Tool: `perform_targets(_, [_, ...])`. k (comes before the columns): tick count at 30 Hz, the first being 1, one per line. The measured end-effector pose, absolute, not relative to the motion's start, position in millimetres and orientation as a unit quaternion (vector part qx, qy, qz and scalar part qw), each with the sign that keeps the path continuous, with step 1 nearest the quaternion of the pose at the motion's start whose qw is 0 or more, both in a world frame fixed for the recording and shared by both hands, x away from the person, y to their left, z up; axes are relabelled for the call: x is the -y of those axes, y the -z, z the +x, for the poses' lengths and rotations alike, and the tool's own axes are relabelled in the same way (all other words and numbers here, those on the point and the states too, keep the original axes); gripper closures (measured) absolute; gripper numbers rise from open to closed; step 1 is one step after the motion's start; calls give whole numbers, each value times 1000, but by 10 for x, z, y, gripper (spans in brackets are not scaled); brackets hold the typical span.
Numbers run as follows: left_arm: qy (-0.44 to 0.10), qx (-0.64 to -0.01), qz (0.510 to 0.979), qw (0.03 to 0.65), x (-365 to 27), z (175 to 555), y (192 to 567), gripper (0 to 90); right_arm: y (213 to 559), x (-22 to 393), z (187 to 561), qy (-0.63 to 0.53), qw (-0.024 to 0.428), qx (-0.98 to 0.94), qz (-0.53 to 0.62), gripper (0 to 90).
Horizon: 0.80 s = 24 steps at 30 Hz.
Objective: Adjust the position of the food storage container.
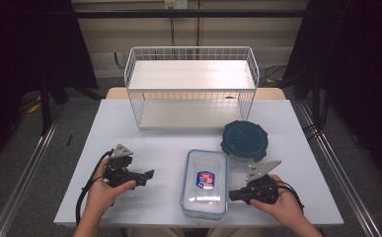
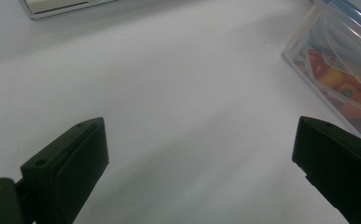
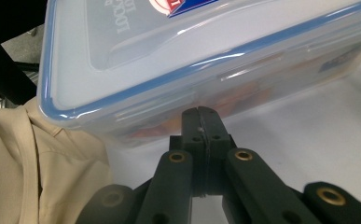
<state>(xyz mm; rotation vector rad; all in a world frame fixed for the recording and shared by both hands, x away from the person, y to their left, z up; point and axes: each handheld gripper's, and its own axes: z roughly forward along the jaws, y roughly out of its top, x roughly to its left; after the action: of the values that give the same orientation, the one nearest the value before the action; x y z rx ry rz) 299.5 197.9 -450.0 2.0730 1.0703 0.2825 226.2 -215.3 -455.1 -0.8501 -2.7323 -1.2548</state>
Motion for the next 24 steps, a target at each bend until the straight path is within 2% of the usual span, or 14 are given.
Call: perform_targets(24, [-110, -438, 807, 379, -2113, 2931, 4493, 38, 4575, 1795, 2329, 414, 13, 876, -248, 900])
